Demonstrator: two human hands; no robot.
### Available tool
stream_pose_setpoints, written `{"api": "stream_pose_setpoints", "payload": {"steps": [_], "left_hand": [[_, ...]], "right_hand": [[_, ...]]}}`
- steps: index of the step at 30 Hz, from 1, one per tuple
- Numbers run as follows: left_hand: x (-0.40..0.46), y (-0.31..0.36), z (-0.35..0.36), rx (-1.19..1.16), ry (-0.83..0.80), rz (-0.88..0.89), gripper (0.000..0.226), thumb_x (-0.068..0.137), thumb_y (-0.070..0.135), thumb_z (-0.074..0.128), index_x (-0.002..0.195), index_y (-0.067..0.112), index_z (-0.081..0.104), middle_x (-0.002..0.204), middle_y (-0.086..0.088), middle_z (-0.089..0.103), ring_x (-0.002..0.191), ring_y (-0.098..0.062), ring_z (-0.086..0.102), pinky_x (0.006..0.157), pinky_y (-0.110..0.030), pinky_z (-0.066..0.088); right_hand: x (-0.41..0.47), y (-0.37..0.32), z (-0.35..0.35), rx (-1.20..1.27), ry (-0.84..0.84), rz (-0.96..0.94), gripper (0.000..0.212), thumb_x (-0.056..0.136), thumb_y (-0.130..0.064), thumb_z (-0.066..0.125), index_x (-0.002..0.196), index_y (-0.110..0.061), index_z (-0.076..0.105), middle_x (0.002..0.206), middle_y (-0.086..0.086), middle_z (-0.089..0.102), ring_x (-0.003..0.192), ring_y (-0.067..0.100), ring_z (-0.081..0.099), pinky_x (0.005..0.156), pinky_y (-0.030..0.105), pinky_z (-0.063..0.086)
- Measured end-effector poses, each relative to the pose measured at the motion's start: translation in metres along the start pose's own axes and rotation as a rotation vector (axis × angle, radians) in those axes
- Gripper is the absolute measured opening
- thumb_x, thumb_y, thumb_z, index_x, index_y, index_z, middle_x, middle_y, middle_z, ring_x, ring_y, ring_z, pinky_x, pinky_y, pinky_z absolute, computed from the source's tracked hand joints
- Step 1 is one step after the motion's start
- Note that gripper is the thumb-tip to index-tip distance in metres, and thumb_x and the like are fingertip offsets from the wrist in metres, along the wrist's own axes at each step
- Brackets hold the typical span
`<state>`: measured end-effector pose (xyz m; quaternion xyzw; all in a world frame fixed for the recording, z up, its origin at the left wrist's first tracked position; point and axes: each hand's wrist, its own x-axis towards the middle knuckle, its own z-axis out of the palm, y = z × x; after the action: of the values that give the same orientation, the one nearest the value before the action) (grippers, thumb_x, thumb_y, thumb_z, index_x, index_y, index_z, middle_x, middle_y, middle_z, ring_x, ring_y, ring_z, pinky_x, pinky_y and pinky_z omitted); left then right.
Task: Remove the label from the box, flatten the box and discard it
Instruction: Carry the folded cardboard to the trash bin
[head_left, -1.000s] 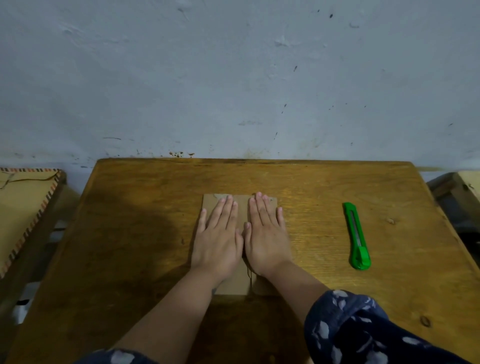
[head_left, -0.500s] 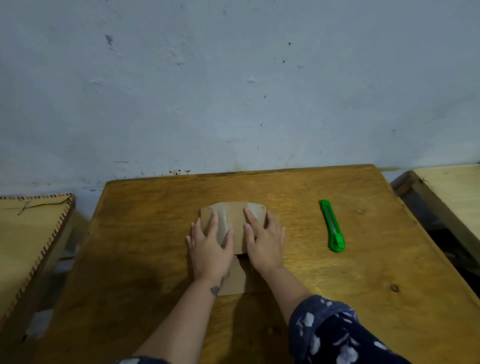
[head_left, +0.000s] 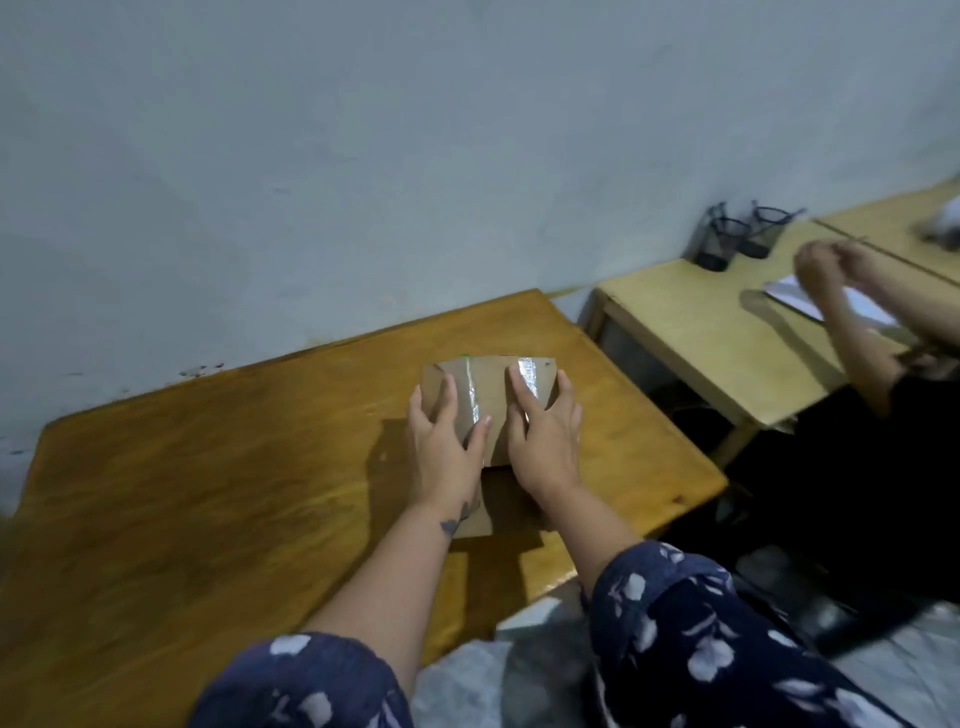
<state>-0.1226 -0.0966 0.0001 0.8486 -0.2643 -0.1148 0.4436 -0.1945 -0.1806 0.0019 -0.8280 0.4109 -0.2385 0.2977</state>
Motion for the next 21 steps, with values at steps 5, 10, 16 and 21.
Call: {"api": "stream_pose_setpoints", "payload": {"steps": [5,10,16,21], "left_hand": [[-0.053,0.065,0.093,-0.044,-0.118,0.062,0.066,0.094,0.039,0.054,0.151,0.030,0.022,0.159,-0.006,0.001,0.145,-0.019,0.012,0.102,-0.017,0.013],[-0.121,0.110,0.198,-0.019,-0.175,0.043,0.067,0.093,0.044,0.053,0.151,0.032,0.021,0.159,-0.004,0.003,0.145,-0.022,0.012,0.114,-0.031,0.019],[-0.192,0.088,0.293,0.114,-0.323,-0.071,0.070,0.087,0.059,0.049,0.148,0.035,0.024,0.155,-0.004,0.016,0.143,-0.028,0.019,0.114,-0.046,0.028],[-0.250,0.022,0.348,0.190,-0.569,-0.291,0.068,0.091,0.050,0.052,0.149,0.029,0.025,0.156,-0.006,0.015,0.140,-0.028,0.026,0.107,-0.034,0.031]], "right_hand": [[-0.014,0.095,-0.088,-0.072,0.070,0.091,0.046,0.096,-0.030,0.041,0.138,-0.048,0.037,0.156,0.011,0.011,0.133,0.034,0.023,0.113,0.046,0.023],[-0.042,0.201,-0.167,-0.091,0.038,0.162,0.045,0.096,-0.032,0.040,0.138,-0.050,0.036,0.157,0.009,0.011,0.136,0.031,0.020,0.111,0.045,0.026],[-0.099,0.311,-0.195,-0.143,-0.143,0.311,0.045,0.097,-0.038,0.035,0.138,-0.055,0.029,0.158,0.007,0.011,0.137,0.034,0.021,0.112,0.045,0.024],[-0.162,0.401,-0.155,-0.152,-0.420,0.536,0.044,0.098,-0.042,0.032,0.141,-0.052,0.027,0.158,0.014,0.015,0.137,0.040,0.025,0.112,0.042,0.024]]}}
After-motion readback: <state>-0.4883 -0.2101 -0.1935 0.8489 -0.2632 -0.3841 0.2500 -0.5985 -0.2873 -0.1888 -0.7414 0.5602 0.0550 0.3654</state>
